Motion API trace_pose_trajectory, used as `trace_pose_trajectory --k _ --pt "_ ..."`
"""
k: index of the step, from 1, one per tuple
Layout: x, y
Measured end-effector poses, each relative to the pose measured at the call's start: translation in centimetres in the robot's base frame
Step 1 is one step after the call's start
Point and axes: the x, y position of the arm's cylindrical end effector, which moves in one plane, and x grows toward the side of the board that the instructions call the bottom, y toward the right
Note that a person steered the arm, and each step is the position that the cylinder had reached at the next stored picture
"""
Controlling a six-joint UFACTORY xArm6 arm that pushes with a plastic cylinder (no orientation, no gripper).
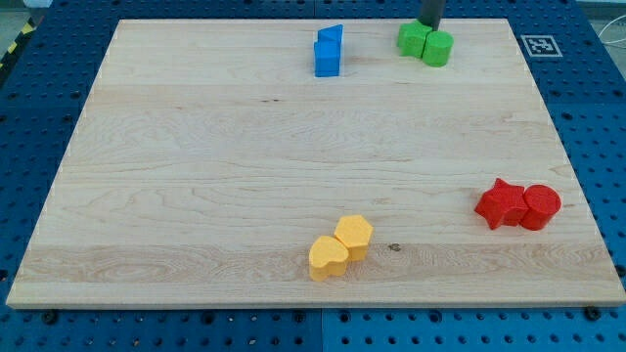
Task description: Push green circle to green star
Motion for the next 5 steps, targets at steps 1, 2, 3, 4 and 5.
trace_pose_trajectory --k 1,2,3,4,5 --pt "1.4 -0.9" --pt "1.9 -1.6" --pt "2.4 0.8" --pt "1.4 2.4" --pt "1.7 4.4"
